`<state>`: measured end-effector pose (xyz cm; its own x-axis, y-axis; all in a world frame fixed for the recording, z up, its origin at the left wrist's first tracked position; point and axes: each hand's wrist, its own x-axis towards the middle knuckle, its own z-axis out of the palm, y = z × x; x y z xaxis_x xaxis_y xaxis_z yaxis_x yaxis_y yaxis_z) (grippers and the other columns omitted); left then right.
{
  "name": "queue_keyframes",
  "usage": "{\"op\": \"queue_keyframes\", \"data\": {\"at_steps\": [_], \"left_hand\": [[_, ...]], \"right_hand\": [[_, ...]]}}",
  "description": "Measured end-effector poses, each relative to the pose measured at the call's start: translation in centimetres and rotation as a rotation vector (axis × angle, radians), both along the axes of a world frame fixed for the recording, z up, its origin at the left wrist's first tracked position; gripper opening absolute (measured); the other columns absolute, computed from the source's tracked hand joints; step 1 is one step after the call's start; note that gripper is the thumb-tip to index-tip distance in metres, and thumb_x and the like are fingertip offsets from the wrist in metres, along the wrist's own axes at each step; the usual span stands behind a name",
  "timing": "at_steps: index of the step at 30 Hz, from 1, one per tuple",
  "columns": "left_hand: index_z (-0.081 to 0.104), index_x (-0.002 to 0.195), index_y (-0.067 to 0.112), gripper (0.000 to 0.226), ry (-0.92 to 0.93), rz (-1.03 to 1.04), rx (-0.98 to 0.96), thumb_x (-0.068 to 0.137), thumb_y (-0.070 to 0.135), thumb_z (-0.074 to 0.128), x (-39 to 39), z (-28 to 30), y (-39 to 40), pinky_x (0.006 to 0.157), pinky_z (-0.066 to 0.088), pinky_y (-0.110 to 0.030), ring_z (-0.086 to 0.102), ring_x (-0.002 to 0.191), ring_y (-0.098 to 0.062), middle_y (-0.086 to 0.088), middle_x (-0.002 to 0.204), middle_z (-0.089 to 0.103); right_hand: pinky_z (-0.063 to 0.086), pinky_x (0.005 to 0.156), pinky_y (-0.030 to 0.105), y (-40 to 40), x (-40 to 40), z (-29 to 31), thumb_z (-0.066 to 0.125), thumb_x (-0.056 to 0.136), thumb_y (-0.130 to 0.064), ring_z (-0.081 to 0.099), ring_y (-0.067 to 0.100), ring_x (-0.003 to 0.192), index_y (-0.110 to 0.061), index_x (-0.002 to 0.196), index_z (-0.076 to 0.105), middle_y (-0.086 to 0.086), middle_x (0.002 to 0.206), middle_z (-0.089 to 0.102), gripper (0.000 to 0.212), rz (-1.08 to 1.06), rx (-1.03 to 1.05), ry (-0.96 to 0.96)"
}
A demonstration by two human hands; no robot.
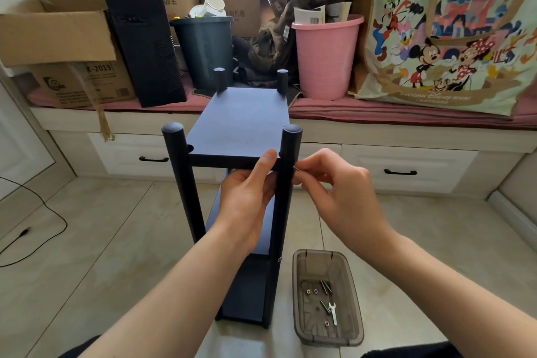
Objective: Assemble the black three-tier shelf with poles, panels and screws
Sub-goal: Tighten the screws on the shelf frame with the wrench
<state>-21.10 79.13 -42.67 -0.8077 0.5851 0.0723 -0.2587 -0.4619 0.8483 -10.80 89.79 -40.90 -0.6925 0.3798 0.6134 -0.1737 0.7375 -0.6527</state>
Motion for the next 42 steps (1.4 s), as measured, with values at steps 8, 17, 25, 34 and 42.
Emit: {"op": "queue_keyframes", "data": {"at_steps": [8,17,25,34,42], "left_hand": [[0.067,0.112,0.002,0.046,0.004,-0.007,0.003,0.082,0.036,0.069,0.0,0.0,-0.1,0.086,0.059,-0.028,0.074,0.101,-0.025,-0.011,0.106,0.076],[0.067,0.108,0.004,0.041,-0.019,-0.003,0.003,0.082,0.035,0.070,0.0,0.1,-0.1,0.083,0.059,-0.027,0.074,0.100,-0.027,-0.011,0.103,0.077],[0.067,0.110,0.004,0.043,-0.003,-0.012,0.009,0.082,0.036,0.070,0.0,0.0,-0.1,0.085,0.059,-0.027,0.073,0.102,-0.026,-0.011,0.106,0.076],[0.070,0.106,0.008,0.038,0.004,-0.009,-0.004,0.081,0.037,0.070,0.1,0.0,-0.1,0.087,0.059,-0.028,0.073,0.103,-0.025,-0.011,0.107,0.076],[0.071,0.100,0.010,0.036,-0.014,-0.002,-0.002,0.079,0.039,0.072,0.2,0.0,0.0,0.084,0.058,-0.027,0.073,0.101,-0.025,-0.010,0.104,0.077]], "right_hand": [[0.054,0.076,0.032,0.2,-0.1,0.0,0.068,0.092,-0.005,0.069,0.016,0.082,-0.006,0.098,0.067,0.004,0.086,0.071,0.006,-0.044,0.241,-0.015],[0.056,0.072,0.020,-0.2,0.2,0.7,0.078,0.085,-0.016,0.070,0.003,0.073,-0.016,0.083,0.064,-0.007,0.076,0.072,0.014,-0.061,-0.104,-0.031],[0.052,0.071,0.016,-0.4,-0.1,0.8,0.077,0.085,-0.012,0.067,0.002,0.075,-0.017,0.083,0.066,-0.011,0.076,0.070,0.012,-0.120,0.013,-0.012],[0.046,0.068,0.008,-0.8,-0.1,1.0,0.077,0.086,-0.019,0.065,0.005,0.075,-0.009,0.086,0.068,-0.005,0.074,0.070,0.014,-0.159,0.074,-0.024],[0.049,0.073,0.006,-1.2,0.2,1.0,0.079,0.083,-0.010,0.067,0.000,0.081,-0.011,0.091,0.070,-0.010,0.079,0.071,0.011,-0.151,0.007,-0.057]]}}
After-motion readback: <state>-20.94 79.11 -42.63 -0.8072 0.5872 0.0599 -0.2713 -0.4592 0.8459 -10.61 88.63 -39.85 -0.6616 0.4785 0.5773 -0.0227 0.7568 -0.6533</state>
